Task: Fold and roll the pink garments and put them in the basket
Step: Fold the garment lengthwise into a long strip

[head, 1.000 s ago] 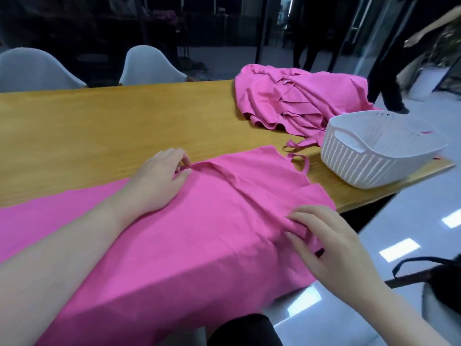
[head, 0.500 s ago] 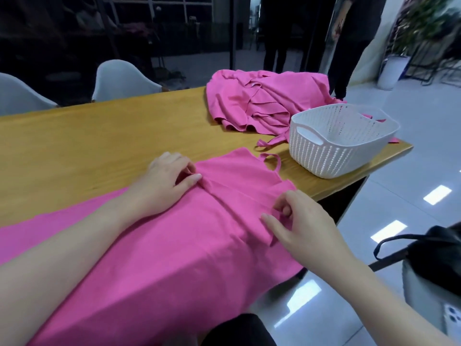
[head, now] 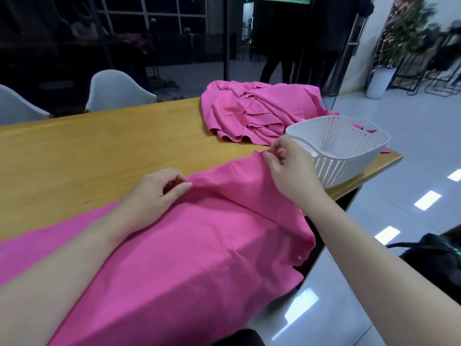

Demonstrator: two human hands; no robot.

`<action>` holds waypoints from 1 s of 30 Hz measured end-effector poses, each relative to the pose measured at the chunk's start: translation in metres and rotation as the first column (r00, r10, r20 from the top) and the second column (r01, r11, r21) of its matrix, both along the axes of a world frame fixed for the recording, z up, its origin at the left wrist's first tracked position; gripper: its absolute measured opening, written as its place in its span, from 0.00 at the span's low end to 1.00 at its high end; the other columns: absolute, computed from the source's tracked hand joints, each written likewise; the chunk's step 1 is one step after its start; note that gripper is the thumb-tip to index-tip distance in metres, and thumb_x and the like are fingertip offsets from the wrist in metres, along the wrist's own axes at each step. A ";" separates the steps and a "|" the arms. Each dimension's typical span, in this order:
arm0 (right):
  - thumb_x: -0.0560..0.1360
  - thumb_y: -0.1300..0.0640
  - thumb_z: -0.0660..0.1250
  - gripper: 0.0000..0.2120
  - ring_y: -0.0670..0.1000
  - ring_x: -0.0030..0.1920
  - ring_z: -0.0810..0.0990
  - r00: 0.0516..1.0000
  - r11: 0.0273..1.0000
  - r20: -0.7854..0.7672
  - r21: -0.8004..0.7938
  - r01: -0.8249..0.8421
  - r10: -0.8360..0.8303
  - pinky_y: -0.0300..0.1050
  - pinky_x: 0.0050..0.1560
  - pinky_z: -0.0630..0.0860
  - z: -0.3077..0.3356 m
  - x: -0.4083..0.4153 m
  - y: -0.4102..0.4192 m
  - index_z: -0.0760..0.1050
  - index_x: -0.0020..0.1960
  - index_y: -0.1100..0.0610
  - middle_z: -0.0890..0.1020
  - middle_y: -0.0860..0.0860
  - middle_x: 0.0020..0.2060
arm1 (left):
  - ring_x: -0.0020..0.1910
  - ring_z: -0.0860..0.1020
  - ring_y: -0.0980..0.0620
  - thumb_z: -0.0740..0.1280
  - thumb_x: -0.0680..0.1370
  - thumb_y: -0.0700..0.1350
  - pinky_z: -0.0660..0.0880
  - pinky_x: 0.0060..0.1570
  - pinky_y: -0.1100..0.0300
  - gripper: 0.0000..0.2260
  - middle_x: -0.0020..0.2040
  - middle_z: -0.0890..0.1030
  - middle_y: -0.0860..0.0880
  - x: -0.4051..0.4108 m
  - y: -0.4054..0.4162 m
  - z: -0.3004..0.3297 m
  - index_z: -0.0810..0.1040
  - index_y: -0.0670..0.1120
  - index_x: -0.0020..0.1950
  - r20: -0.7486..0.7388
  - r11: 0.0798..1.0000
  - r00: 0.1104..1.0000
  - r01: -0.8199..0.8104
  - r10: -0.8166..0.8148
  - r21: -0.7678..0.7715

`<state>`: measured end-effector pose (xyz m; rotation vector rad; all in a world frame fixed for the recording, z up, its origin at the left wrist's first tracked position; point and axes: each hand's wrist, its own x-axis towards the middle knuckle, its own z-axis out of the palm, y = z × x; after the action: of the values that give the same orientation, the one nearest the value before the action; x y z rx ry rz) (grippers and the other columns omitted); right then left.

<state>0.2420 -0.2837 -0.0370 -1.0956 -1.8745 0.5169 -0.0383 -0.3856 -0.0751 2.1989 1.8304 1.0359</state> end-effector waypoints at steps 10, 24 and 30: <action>0.78 0.55 0.69 0.04 0.60 0.48 0.81 0.989 0.998 0.146 -0.056 0.042 -0.033 0.50 0.47 0.73 -0.030 -0.027 0.054 0.76 0.47 0.55 0.80 0.51 0.40 | 0.32 0.69 0.50 0.59 0.85 0.55 0.68 0.38 0.54 0.21 0.31 0.72 0.45 0.006 -0.012 0.028 0.71 0.44 0.38 0.063 0.986 0.984 -0.166 0.164 0.021; 0.76 0.54 0.72 0.06 0.55 0.39 0.78 0.987 1.000 0.162 0.007 -0.001 0.000 0.48 0.39 0.67 -0.038 -0.048 0.051 0.77 0.43 0.53 0.76 0.46 0.31 | 0.25 0.65 0.58 0.69 0.80 0.55 0.66 0.32 0.55 0.20 0.25 0.70 0.56 -0.024 -0.024 0.020 0.78 0.42 0.33 0.054 0.899 0.930 -0.335 0.364 -0.283; 0.76 0.52 0.72 0.05 0.55 0.44 0.81 0.975 0.997 0.222 0.068 -0.040 0.024 0.56 0.48 0.78 -0.045 -0.047 0.057 0.78 0.43 0.51 0.83 0.48 0.40 | 0.36 0.78 0.47 0.69 0.77 0.61 0.73 0.37 0.53 0.17 0.30 0.78 0.52 -0.016 -0.056 0.021 0.78 0.50 0.36 -0.144 0.823 0.852 -0.524 0.504 -0.220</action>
<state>0.1949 -0.2271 -0.0817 -1.1134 -2.0900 0.3531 -0.0548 -0.4418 -0.0539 1.6534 2.5162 0.7218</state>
